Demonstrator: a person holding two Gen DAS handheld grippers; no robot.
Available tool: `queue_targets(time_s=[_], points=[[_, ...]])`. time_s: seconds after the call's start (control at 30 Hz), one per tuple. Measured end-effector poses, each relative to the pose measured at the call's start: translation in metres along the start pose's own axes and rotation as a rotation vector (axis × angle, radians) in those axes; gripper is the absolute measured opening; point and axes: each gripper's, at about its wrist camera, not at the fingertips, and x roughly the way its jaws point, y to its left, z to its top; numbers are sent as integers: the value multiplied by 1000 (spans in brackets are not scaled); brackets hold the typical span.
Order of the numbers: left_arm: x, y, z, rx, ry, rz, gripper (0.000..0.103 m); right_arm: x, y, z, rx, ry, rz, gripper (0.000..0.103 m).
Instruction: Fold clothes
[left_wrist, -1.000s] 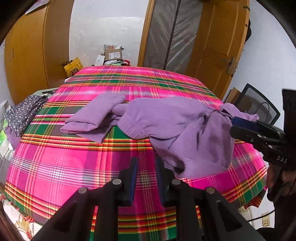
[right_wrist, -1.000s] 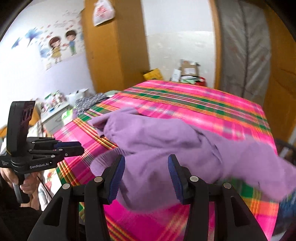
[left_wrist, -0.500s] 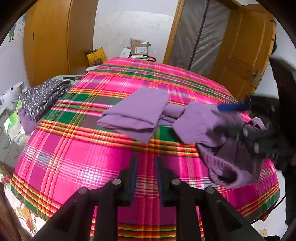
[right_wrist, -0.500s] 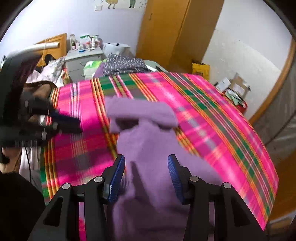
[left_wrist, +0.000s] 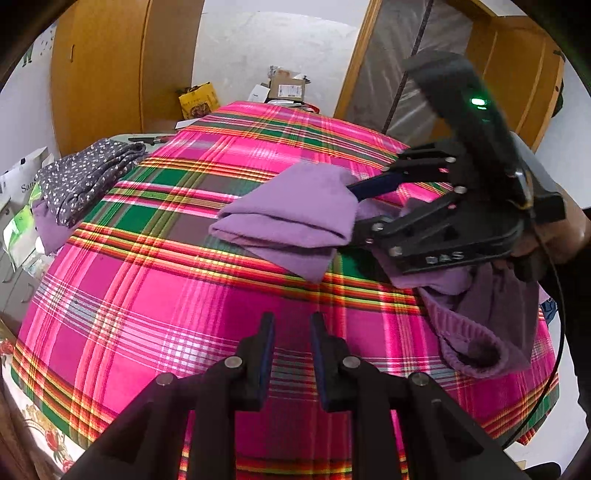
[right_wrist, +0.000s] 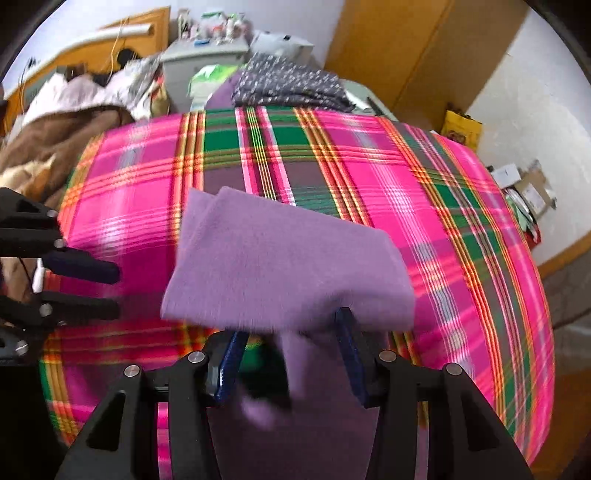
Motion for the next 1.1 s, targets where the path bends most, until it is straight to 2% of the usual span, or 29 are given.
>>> queue_targets(time_s=[0.03, 0.1, 0.13, 0.27, 0.37, 0.47, 0.57, 0.7, 0.77, 0.83, 0.9, 0.93, 1.1], points=[[1, 1, 0, -3, 3, 1, 19, 3, -3, 3, 7, 5, 0, 46], [3, 3, 1, -7, 8, 0, 19, 2, -12, 7, 38, -13, -6, 19], [4, 3, 1, -8, 9, -1, 19, -1, -19, 8, 61, -37, -13, 16], [6, 2, 2, -4, 12, -17, 19, -33, -67, 1, 212, -144, -130, 15], [6, -3, 2, 4, 13, -39, 19, -61, -123, -16, 387, -195, -273, 15], [5, -10, 2, 17, 9, -61, 19, -76, -169, -40, 543, -200, -370, 16], [4, -16, 2, 33, 6, -77, 19, -80, -204, -76, 672, -150, -425, 21], [4, -27, 1, 50, 12, -98, 19, -75, -208, -106, 700, -109, -387, 39], [2, -32, 0, 55, 15, -112, 19, -84, -196, -115, 665, -163, -312, 41], [3, -38, 0, 60, 19, -128, 19, -93, -182, -114, 602, -211, -267, 43], [2, -46, -1, 63, 22, -158, 19, -100, -165, -110, 527, -251, -209, 53], [1, -50, -2, 65, 23, -174, 19, -100, -156, -105, 478, -254, -157, 54], [-5, -64, -3, 72, 12, -228, 20, -85, -114, -77, 233, -204, -78, 54]])
